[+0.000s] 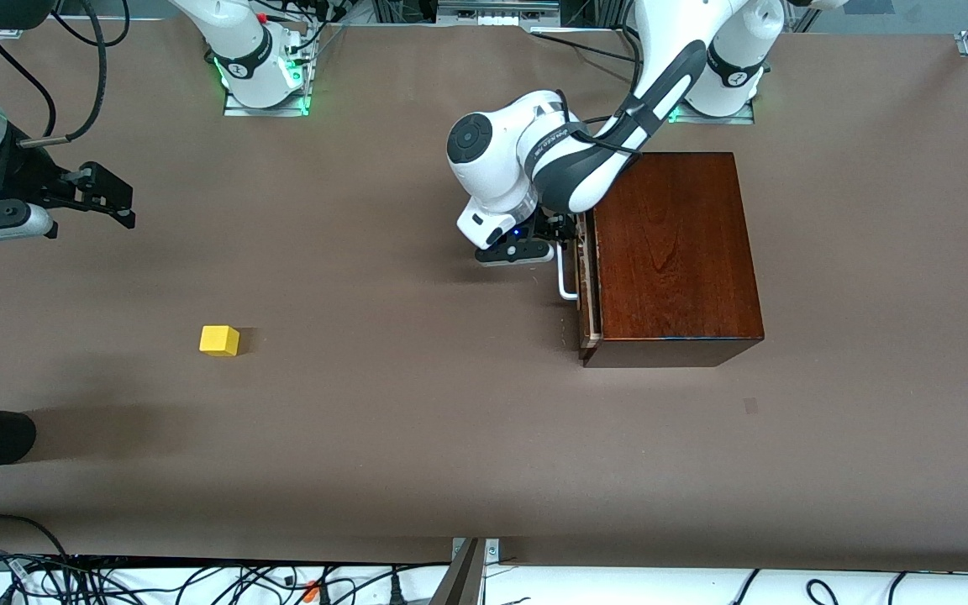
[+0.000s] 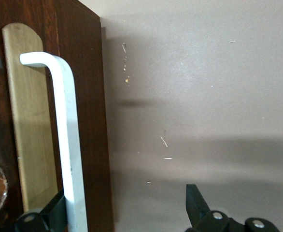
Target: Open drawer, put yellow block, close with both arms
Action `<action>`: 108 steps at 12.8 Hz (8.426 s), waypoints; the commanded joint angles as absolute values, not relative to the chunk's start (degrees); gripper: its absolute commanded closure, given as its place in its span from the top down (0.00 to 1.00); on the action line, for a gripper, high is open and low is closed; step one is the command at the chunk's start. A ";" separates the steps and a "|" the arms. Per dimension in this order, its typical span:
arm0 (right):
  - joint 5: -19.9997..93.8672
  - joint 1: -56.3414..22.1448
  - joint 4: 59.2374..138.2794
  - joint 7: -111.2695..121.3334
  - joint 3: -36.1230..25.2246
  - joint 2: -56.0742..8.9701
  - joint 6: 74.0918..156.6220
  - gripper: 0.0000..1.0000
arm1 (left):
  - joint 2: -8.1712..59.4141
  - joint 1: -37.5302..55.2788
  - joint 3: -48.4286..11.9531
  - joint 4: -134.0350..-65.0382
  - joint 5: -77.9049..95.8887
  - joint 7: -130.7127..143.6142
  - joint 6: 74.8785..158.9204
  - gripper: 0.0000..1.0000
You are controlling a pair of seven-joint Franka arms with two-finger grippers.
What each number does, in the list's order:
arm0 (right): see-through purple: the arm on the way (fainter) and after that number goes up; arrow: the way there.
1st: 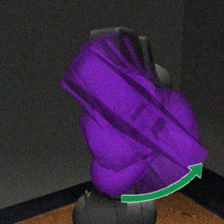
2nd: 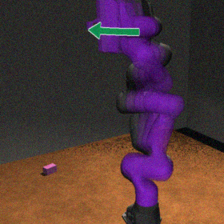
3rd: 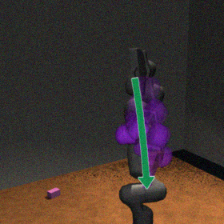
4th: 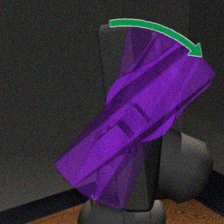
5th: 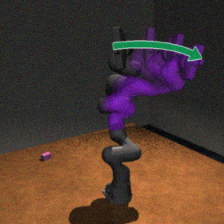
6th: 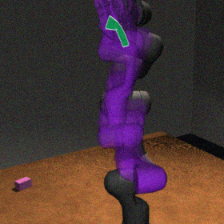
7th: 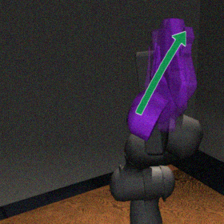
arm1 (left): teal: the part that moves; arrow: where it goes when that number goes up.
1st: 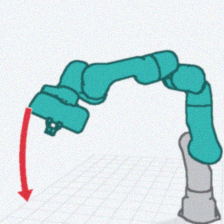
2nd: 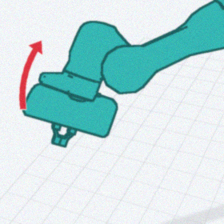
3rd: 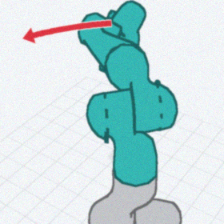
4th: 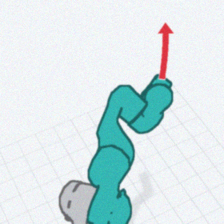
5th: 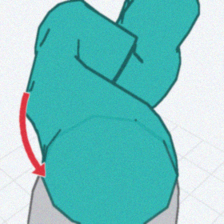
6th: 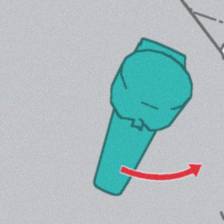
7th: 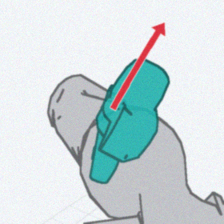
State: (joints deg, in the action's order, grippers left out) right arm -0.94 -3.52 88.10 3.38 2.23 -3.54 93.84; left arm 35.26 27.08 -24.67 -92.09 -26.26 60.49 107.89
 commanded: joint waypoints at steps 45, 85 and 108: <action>-2.02 1.23 107.13 4.48 2.02 -29.62 133.50 1.00 | -2.20 5.82 4.22 -95.00 0.09 -5.80 91.75 1.00; -21.87 -42.26 62.32 12.22 20.83 -38.75 107.13 0.38 | 4.22 0.70 1.41 -86.66 5.10 -5.10 86.66 1.00; -26.46 -49.48 60.82 17.84 15.65 -48.52 113.99 0.35 | 4.66 0.79 1.32 -86.66 4.92 -5.01 86.31 1.00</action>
State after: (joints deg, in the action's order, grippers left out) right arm -25.57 -48.98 62.06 16.78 16.32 -47.67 114.79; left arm 3.64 0.83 1.44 -88.60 4.71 -4.68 87.55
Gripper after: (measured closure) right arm 0.445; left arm 0.000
